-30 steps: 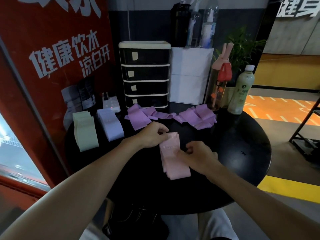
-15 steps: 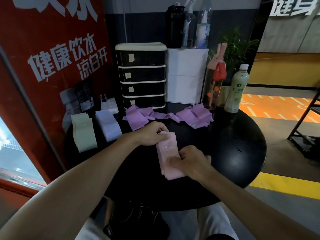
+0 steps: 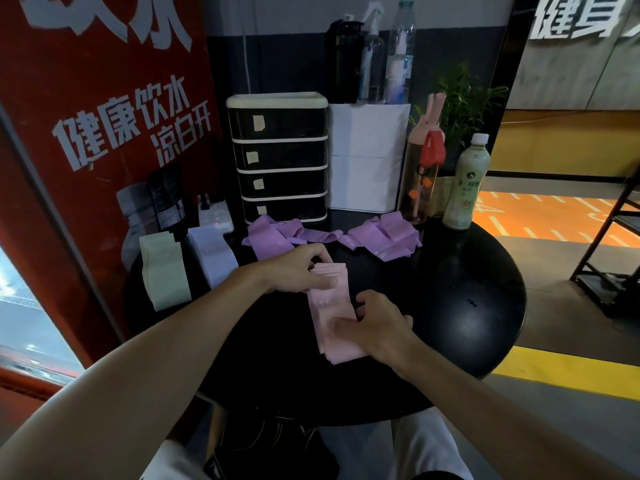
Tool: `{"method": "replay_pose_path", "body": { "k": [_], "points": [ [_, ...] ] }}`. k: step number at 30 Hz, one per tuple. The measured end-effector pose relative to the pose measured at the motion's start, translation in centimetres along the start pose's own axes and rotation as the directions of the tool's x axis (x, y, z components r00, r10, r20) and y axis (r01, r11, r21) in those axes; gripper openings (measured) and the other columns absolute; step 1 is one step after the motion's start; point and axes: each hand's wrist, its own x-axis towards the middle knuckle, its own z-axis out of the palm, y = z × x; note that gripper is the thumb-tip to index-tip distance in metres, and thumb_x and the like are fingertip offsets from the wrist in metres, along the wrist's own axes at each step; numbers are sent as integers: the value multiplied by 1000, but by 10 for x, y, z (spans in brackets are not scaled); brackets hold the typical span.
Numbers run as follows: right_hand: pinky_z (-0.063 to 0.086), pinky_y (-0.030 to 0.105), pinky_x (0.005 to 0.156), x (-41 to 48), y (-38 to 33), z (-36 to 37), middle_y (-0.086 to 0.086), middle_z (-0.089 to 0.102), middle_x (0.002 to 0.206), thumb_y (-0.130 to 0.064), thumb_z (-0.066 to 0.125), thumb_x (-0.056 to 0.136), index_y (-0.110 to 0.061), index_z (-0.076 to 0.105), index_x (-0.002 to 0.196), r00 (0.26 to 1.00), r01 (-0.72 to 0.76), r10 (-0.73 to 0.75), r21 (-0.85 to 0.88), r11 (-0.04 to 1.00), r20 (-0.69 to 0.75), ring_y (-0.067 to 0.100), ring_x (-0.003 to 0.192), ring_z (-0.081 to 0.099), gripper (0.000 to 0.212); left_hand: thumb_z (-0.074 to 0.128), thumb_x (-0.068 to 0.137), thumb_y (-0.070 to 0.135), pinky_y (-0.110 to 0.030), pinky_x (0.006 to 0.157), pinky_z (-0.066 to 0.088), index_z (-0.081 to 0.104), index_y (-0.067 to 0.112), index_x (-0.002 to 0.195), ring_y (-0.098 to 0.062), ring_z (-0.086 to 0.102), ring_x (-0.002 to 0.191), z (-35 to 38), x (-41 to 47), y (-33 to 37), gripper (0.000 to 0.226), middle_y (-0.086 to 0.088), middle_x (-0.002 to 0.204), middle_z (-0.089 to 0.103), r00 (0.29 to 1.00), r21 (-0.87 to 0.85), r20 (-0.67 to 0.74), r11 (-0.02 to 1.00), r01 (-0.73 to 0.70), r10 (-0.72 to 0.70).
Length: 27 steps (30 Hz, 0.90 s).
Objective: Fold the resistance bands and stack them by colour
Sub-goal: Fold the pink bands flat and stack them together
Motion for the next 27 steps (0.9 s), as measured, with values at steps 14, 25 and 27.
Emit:
{"method": "replay_pose_path", "body": {
  "k": [14, 25, 27],
  "points": [
    [25, 35, 90, 7, 5, 6, -5, 55, 116, -54, 64, 78, -28, 54, 116, 1000, 19, -19, -56, 998, 10, 19, 116, 44, 47, 73, 88, 14, -16, 67, 43, 56, 11, 108, -2, 52, 67, -9, -21, 20, 26, 2, 81, 59, 996, -128, -51, 989, -79, 73],
    [42, 24, 60, 14, 3, -18, -3, 59, 73, -12, 75, 77, -11, 62, 83, 945, 326, -325, 235, 916, -43, 4, 62, 50, 14, 79, 80, 4, -35, 79, 48, 53, 14, 115, -19, 62, 83, -20, -74, 11, 45, -11, 90, 70, 935, -424, -323, 862, -278, 143],
    [47, 25, 65, 17, 2, -34, -4, 62, 79, -11, 74, 75, -15, 65, 85, 903, 430, -429, 106, 897, -35, 5, 67, 56, 14, 76, 78, -6, -37, 79, 54, 53, 18, 124, -22, 66, 86, -12, -85, 3, 56, -13, 94, 72, 937, -450, -316, 845, -289, 152]
  ]
}}
